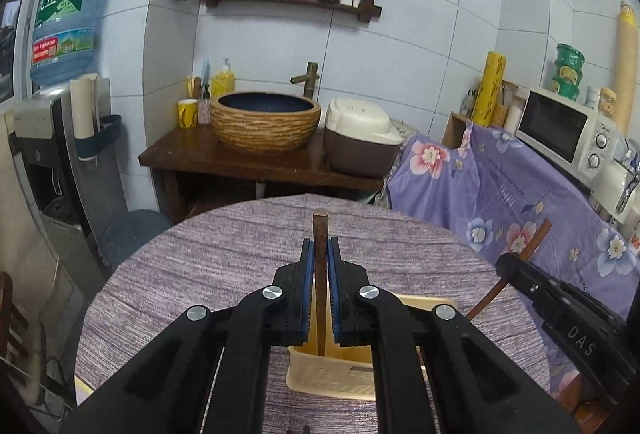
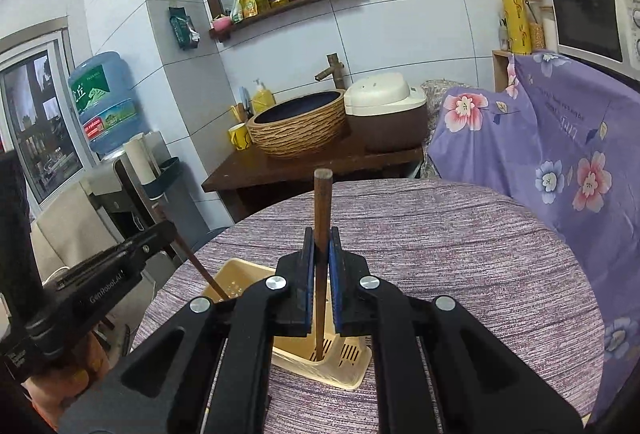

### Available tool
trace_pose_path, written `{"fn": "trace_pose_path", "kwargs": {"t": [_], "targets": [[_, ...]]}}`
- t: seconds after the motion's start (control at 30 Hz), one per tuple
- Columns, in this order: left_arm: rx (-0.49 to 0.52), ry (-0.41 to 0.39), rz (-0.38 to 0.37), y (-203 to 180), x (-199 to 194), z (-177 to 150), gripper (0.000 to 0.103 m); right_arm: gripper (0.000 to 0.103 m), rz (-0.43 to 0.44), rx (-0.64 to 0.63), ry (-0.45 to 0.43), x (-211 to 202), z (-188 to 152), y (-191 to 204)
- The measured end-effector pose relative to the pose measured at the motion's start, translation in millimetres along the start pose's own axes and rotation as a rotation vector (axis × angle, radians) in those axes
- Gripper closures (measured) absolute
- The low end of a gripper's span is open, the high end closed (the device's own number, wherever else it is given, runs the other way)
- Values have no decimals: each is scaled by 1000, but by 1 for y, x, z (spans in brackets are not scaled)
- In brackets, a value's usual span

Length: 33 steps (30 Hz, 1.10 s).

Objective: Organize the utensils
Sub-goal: 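Lower the chopstick into the cream holder and open the right tool, then move the right tool back to the pile and close on another brown chopstick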

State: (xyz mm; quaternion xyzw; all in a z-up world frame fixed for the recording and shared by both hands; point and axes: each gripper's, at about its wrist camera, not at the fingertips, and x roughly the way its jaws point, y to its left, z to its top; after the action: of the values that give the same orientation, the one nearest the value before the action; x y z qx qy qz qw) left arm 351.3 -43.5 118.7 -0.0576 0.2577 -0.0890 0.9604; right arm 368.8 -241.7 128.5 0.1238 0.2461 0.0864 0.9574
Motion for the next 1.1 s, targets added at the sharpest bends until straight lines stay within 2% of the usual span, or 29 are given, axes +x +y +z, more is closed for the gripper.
{"fn": "trace_pose_path", "kwargs": {"t": [0.2, 0.23, 0.27, 0.3, 0.33, 0.37, 0.4, 0.5, 0.57, 0.67, 0.83, 0.93, 1.03, 1.1], "targets": [[11, -10, -10, -1, -1, -3, 94, 95, -5, 26, -3, 3, -3, -8], [11, -2, -15, -1, -1, -4, 87, 86, -9, 25, 4, 3, -4, -8], [7, 2, -22, 0, -3, -5, 70, 71, -10, 28, 6, 2, -6, -9], [1, -1, -29, 1, -6, -6, 58, 61, -8, 34, -4, -1, -8, -10], [-10, -18, -39, 3, -13, -9, 40, 47, -10, 38, -16, -5, -10, -10], [-19, -39, -45, 5, -20, -12, 34, 46, -17, 36, -25, -9, -13, -10], [-16, -49, -47, 6, -27, -15, 33, 46, -31, 26, -23, -12, -16, -9], [13, -33, -46, 8, -41, -29, 26, 46, -63, 17, -6, -23, -30, -10], [30, -10, -32, 13, -53, -46, 18, 46, -85, 13, 16, -33, -44, -13], [55, 39, -9, 22, -63, -76, 15, 46, -105, -3, 44, -45, -68, -18], [85, 148, 43, 36, -66, -131, 17, 46, -141, -18, 151, -56, -124, -29], [63, 222, 39, 41, -64, -163, 29, 53, -145, 11, 238, -55, -162, -34], [23, 305, 16, 46, -59, -190, 43, 60, -113, 46, 322, -52, -193, -33], [14, 329, 6, 45, -59, -202, 47, 63, -94, 73, 363, -51, -212, -31]]}}
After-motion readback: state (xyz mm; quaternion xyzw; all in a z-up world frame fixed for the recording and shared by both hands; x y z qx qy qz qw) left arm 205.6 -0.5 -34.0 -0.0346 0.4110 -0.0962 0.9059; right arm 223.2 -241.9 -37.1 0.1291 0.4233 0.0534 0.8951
